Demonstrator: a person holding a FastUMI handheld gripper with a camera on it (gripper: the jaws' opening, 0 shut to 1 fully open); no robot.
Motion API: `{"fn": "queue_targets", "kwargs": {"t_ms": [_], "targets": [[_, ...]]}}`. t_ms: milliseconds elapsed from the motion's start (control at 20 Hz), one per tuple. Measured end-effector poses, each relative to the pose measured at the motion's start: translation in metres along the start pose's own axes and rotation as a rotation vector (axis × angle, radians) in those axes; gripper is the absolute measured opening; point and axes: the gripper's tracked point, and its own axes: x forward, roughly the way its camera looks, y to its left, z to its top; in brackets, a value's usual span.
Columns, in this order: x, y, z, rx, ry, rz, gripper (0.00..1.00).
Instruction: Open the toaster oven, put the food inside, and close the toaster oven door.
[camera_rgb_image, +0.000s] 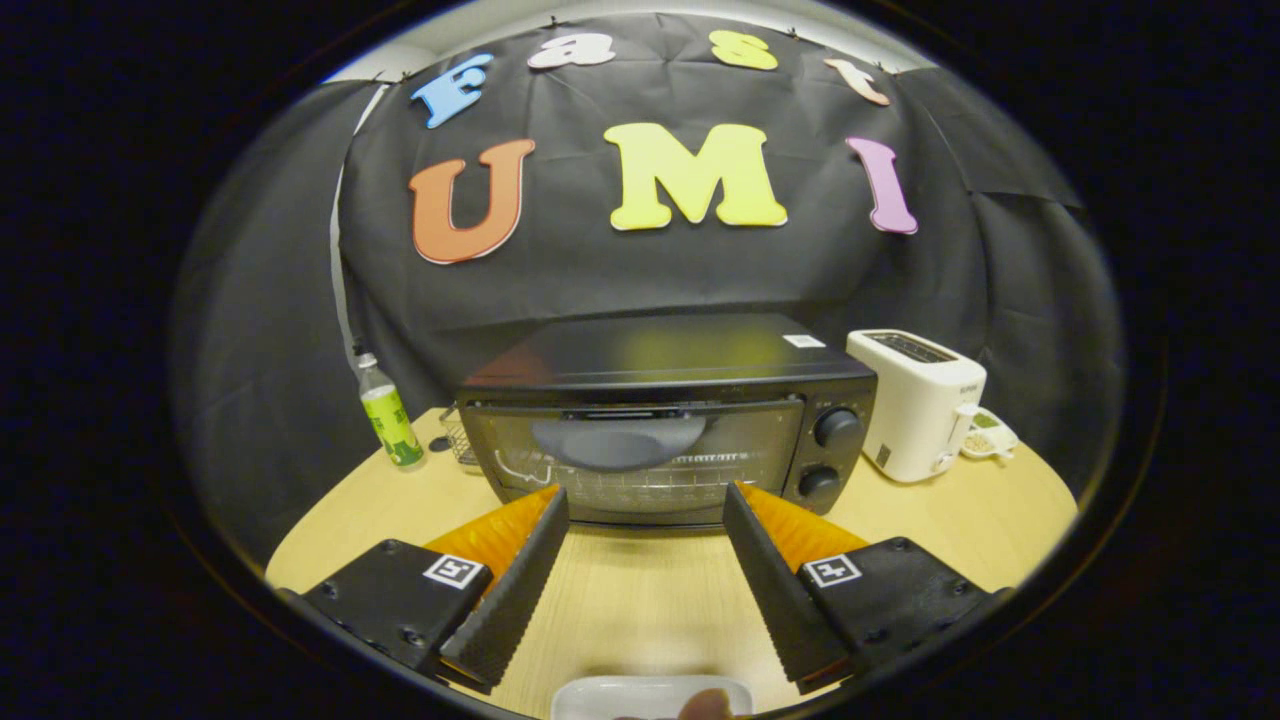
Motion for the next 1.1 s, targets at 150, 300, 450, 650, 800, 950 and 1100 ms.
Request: {"fn": "queue_targets", "kwargs": {"t_ms": [150,300,450,650,800,950,1100], "targets": [[-0.025,0.0,0.03,-0.024,-0.066,0.007,1.0],[-0.059,0.003,0.066,-0.032,-0.125,0.019,1.0],[-0.102,0.005,0.101,-0.033,-0.183,0.02,1.0],[-0.167,0.003,0.135,-0.054,-0.253,0.015,1.0],[-0.212,0.002,0.142,-0.061,-0.274,0.009,1.0],[-0.252,0.002,0.144,-0.045,-0.317,0.015,1.0],[-0.283,0.005,0.136,-0.032,-0.333,0.031,1.0]]}}
